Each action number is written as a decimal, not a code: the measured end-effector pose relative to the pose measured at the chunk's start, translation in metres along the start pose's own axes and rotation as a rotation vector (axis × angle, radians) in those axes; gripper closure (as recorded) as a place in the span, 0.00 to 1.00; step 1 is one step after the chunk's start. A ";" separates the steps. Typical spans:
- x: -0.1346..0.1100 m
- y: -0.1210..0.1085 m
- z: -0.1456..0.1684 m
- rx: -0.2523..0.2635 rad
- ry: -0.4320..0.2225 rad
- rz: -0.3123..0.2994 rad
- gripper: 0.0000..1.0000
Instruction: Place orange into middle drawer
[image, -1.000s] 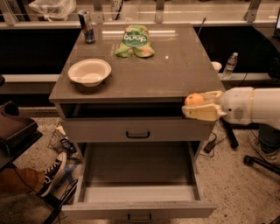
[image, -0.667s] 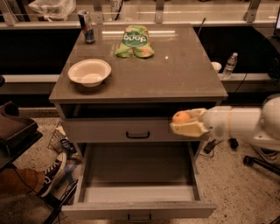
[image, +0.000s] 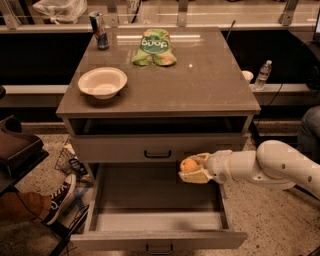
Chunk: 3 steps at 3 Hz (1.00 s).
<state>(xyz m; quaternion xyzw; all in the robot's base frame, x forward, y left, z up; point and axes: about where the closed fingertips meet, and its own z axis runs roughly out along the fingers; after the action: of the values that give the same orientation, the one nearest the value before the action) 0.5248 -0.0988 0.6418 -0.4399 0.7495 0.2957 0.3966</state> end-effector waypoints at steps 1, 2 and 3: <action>0.000 0.000 0.000 0.000 0.000 0.000 1.00; 0.023 0.006 0.048 -0.045 0.034 0.034 1.00; 0.073 0.025 0.149 -0.148 0.113 0.081 1.00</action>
Offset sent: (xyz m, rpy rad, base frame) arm 0.0144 0.0988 -0.1452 -0.0212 0.2053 0.0719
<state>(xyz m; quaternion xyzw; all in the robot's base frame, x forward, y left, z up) 0.5305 -0.0008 0.5055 -0.4532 0.7639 0.3409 0.3079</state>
